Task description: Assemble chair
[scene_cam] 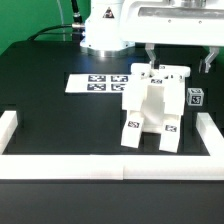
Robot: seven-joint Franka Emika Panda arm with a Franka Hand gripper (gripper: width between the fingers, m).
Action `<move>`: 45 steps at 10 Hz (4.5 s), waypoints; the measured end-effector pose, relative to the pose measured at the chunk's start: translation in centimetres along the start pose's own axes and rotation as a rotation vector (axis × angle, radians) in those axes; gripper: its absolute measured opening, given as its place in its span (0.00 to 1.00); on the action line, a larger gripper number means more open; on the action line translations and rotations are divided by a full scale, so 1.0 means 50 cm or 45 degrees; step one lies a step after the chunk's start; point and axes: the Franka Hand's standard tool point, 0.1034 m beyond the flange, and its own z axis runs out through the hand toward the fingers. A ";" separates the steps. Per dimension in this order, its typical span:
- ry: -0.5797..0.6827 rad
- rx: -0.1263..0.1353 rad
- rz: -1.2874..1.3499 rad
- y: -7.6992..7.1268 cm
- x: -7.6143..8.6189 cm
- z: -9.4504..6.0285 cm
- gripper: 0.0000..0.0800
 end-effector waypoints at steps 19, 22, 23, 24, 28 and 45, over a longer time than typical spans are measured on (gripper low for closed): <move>-0.056 0.008 0.282 -0.088 -0.280 0.017 0.81; -0.060 -0.003 0.245 -0.112 -0.332 0.046 0.81; -0.058 -0.009 0.232 -0.116 -0.342 0.060 0.81; -0.060 -0.016 0.223 -0.114 -0.344 0.070 0.81; -0.054 -0.026 0.146 -0.089 -0.312 0.092 0.81; -0.034 -0.026 0.056 -0.095 -0.231 0.083 0.81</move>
Offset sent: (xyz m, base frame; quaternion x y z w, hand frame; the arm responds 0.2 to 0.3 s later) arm -0.0607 0.0169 0.0148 -0.0055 -0.0092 0.0928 0.9956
